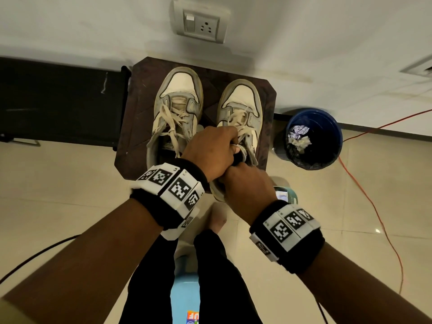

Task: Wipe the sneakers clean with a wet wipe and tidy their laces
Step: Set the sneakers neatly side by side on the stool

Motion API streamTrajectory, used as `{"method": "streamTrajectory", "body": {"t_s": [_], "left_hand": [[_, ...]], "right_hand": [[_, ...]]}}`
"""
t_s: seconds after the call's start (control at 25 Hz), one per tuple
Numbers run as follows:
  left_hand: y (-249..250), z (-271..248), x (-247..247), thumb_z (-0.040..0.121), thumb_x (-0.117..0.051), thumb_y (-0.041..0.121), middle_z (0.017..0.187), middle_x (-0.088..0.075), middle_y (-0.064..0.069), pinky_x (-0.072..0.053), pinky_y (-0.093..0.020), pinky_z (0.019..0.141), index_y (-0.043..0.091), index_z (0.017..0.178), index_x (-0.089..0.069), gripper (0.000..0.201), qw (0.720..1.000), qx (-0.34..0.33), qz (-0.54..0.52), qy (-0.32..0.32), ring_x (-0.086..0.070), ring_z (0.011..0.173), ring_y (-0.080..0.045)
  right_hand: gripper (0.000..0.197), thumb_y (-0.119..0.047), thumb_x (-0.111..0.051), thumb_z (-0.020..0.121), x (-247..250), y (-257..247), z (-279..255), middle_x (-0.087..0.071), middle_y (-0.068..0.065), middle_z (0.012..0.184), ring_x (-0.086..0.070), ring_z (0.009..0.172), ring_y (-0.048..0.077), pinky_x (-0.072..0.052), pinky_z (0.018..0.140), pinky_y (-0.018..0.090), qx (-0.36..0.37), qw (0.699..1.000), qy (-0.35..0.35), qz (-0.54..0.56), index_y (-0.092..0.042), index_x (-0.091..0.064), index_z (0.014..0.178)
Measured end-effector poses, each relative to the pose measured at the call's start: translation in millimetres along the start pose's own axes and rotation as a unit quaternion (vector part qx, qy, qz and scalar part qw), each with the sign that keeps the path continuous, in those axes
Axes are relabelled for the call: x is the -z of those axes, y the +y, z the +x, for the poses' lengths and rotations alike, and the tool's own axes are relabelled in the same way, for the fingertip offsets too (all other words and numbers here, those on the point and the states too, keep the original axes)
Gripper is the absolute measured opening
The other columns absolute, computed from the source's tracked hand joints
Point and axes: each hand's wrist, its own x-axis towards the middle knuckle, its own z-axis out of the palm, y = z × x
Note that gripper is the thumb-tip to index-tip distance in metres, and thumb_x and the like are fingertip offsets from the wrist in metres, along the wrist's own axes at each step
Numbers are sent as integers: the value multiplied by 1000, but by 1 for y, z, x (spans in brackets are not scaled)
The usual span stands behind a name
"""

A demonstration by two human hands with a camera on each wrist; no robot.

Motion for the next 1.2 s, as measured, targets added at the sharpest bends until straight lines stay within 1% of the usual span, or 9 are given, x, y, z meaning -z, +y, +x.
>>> {"method": "streamTrajectory", "body": {"t_s": [0.24,0.4,0.52,0.64,0.76,0.92,1.0,1.12,1.2], "left_hand": [[-7,3,-1,89,-60,28,96,-69,-2,-51,-37,81,22,97,-65,11,997,40,-60,0,-64,90,-22],[1,-8,4,94,-55,26,106,-68,-2,-42,-25,78,20,108,-65,19,995,28,-93,2,-62,99,-19],[-4,-37,9,96,-50,26,111,-65,1,-47,-25,85,20,116,-62,24,990,8,-134,50,-59,101,-14],[-24,-81,0,94,-51,23,103,-63,-3,-48,-32,76,16,108,-63,20,987,16,-20,156,-56,94,-20],[-45,-106,-21,86,-62,18,101,-65,-9,-45,-32,72,10,105,-66,21,983,42,94,152,-60,92,-27],[-46,-112,-36,84,-64,15,104,-66,-11,-50,-38,77,8,106,-67,24,979,25,128,158,-63,92,-30],[-31,-111,-38,89,-54,21,100,-66,-7,-51,-35,70,14,105,-67,22,985,37,55,157,-63,85,-25],[-13,-99,-45,92,-49,33,92,-69,-1,-53,-39,71,23,99,-64,20,966,165,-147,136,-64,82,-24],[-13,-86,-57,88,-47,44,88,-69,1,-55,-44,73,28,99,-60,23,939,220,-248,94,-66,80,-24]], "right_hand": [[32,-38,-45,93,-13,-2,33,-66,5,99,-64,84,26,-43,66,31,-107,993,-21,49,-15,-58,110],[29,-35,-45,93,-17,5,23,-67,6,94,-64,82,29,-43,64,31,-73,996,8,52,-15,-62,104],[21,-28,-50,88,-21,6,-6,-67,5,93,-64,84,31,-45,64,32,-81,993,36,79,-19,-65,99],[31,-37,-53,86,-32,-6,-33,-63,4,108,-62,92,31,-48,68,34,-91,985,53,138,-21,-57,112],[56,-37,-58,87,-39,-17,-32,-54,4,127,-61,101,33,-49,76,39,-105,984,23,141,-20,-37,136],[32,-27,-51,90,-45,-23,-19,-62,6,111,-63,93,34,-49,72,39,-146,975,74,153,-19,-48,121],[27,-34,-49,85,-39,-19,-16,-66,4,101,-63,91,30,-48,72,34,-170,951,82,244,-20,-60,106],[32,-34,-48,79,-22,-1,-10,-72,3,91,-64,86,26,-49,73,29,-219,908,128,335,-22,-72,97],[25,-31,-55,80,-17,13,1,-71,4,89,-63,84,26,-48,72,28,-205,935,105,271,-21,-74,94]]}}
